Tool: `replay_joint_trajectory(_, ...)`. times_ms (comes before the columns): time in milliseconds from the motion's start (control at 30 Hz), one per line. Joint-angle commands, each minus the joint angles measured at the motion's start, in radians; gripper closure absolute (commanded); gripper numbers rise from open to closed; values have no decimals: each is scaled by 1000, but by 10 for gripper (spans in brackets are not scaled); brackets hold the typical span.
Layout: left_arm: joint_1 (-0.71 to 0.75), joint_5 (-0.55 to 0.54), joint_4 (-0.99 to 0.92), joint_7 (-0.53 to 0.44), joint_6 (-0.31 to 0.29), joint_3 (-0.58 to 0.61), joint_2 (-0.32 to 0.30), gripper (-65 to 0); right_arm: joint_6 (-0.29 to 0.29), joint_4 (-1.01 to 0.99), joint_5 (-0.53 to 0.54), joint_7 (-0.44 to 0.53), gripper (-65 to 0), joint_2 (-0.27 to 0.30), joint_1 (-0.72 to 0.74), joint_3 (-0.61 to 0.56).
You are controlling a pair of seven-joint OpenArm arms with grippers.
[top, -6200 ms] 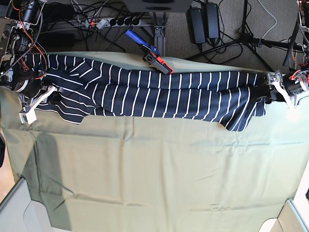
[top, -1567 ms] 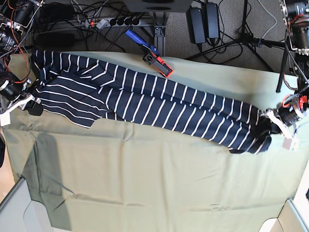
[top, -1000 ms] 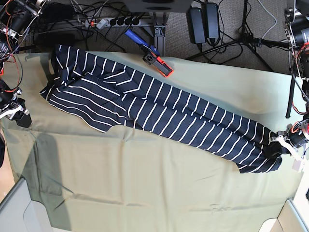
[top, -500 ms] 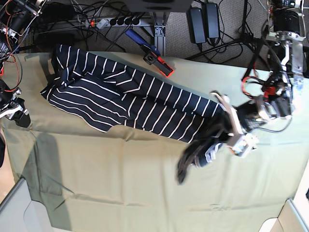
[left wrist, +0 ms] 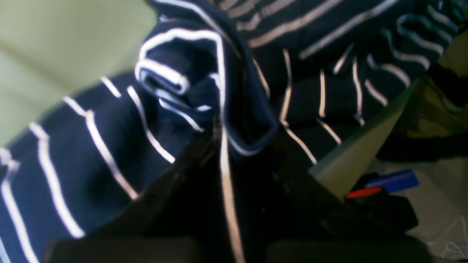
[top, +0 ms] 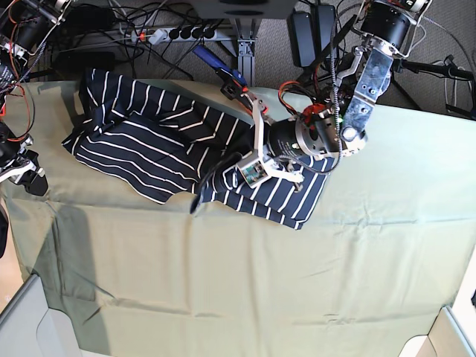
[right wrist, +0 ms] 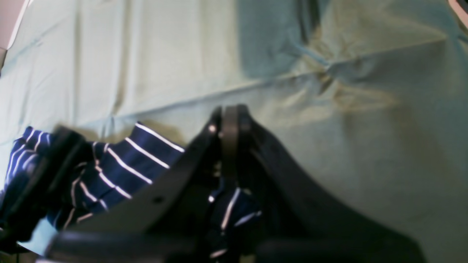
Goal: Fold the T-shirt properly
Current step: 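Lay the held end over the shirt's middle with the left gripper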
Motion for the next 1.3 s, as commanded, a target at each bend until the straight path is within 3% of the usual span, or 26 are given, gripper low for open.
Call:
replay_joint_trajectory(0,-14,-16,6,-34,8,8,0,0,58,18,18,17,0,21,12,6)
replay_joint_trajectory(33,-13,-16,0,-34,8,18,0,-72,58,18,14,18,0,22,12,6)
replay_joint_trajectory(100,-11,-14,-5,-34,9,30,0,-300,58,18,3,18,0,22,12,6)
replay_joint_trajectory(133,-8,-14,-5,-37,21,30,0,-378,58,18,-3,18,0,21,12,6)
replay_joint_trajectory(167,-8,-15,-5,-39,39,29,0,-411,58,18,-7,18,0,21,12,6)
replay_joint_trajectory(233,-11,-25,-4,-37,45,29,0,-412,58,18,-20,18,-10,22,12,6)
replay_joint_trajectory(367,-11,-97,13,-18,45,29,1,-412,58,18,-48,18,-314,22,12,6)
replay_joint_trajectory(433,-11,-116,50,-3,45,29,0,-411,57,18,-77,18,-380,22,12,8)
replay_joint_trajectory(633,-6,-159,245,41,42,29,-4,-411,53,18,-62,-38,-380,33,-19,96)
replay_joint_trajectory(867,-6,-175,273,41,42,29,-9,-411,53,18,-2,-35,-380,13,-169,111)
replay_joint_trajectory(1267,-6,-167,273,41,42,8,-59,-411,54,18,35,-34,-380,-182,-195,101)
